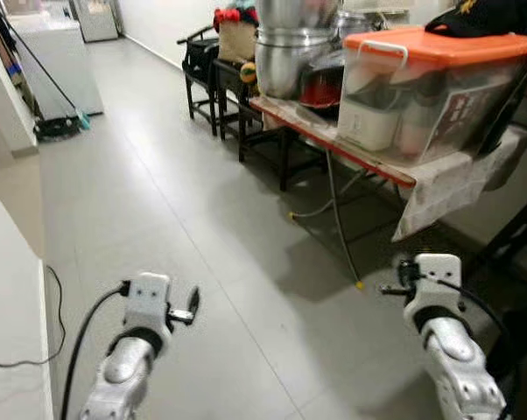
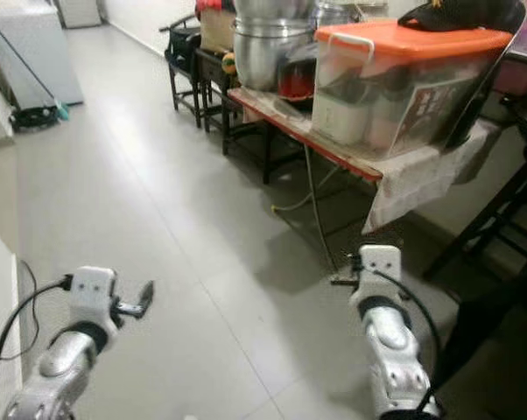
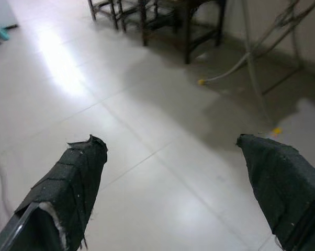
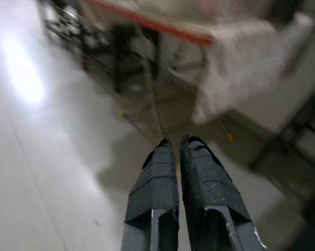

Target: Building children table

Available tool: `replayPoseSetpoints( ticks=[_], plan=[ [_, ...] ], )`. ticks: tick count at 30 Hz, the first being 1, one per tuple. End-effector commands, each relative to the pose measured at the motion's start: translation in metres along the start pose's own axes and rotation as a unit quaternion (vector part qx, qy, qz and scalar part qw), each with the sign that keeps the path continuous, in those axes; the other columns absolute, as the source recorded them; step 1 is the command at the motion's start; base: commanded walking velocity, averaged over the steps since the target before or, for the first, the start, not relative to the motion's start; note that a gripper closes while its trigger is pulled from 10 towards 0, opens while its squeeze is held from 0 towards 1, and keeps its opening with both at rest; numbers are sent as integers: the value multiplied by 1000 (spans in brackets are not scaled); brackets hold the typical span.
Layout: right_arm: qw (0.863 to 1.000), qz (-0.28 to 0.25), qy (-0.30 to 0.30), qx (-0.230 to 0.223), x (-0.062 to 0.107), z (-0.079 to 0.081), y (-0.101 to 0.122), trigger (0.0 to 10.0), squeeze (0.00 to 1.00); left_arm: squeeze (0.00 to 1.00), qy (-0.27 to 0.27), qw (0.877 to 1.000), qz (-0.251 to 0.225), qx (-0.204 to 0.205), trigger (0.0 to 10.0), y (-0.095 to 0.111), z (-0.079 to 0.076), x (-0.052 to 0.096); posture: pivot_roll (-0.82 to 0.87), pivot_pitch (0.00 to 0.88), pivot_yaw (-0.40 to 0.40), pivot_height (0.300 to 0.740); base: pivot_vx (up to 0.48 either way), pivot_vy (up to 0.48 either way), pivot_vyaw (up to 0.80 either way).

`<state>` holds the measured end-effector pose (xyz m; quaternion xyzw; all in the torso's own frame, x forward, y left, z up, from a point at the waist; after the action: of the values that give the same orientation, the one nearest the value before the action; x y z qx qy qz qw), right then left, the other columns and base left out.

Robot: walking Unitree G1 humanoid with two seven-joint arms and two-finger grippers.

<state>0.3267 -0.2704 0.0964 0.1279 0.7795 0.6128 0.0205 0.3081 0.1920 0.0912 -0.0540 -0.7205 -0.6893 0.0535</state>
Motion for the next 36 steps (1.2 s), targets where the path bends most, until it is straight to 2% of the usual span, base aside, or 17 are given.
replayPoseSetpoints(
  ticks=[1,2,3,5,9,12,17,21,26,36],
  plan=[
    [1000,14,-16,-7,0,-10,-10,10000,0,0,16,1000,17,-7,10000,-10,15,0,160,0,-16,740,0,0,0],
    [999,41,-28,-7,3,-20,-28,10000,0,0,32,998,43,-24,10000,-24,31,3,165,0,-14,740,0,0,0],
    [999,41,-28,-7,3,-20,-28,10000,0,0,32,998,43,-24,10000,-24,31,3,165,0,-14,740,0,0,0],
    [996,72,-42,-6,10,-30,-48,10000,0,0,49,995,78,-41,10000,-44,49,8,169,0,-12,740,0,0,0],
    [996,74,-51,-8,14,-35,-53,10000,0,0,52,994,91,-37,10000,-52,54,12,173,0,-10,740,0,0,0],
    [997,59,-54,-8,14,-36,-48,10000,0,0,55,994,90,-34,10000,-53,55,13,169,0,-3,740,0,0,0],
    [999,27,-44,-16,7,-25,-34,10000,0,0,31,995,74,-52,10000,-50,41,9,169,0,-7,740,0,-284,0],
    [999,20,-44,-17,5,-24,-31,10000,0,0,28,996,72,-52,10000,-52,39,7,168,0,-7,740,0,-431,0],
    [999,-2,-42,-21,-1,-22,-17,10000,0,0,43,996,70,-32,10000,-52,47,5,163,0,-10,740,0,-86,0],
    [999,-37,-31,-26,-6,-10,2,10000,0,0,60,996,59,-20,10000,-48,56,5,165,0,-12,740,0,0,0]
  ],
)
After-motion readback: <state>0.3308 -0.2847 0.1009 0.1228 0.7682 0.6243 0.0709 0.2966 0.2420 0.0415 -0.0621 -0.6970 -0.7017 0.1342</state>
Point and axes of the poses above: a point about 5 cm out from each wrist's last joint towards the gripper, its own x axis pointing back from the gripper into the wrist, its own y axis along the axis of the wrist's last joint, z = x × y, the point moved 4 cm from there along -x, pointing out of the wrist towards the gripper, and after that the axes turned 8 degrees about x, right-handed, at the moved point
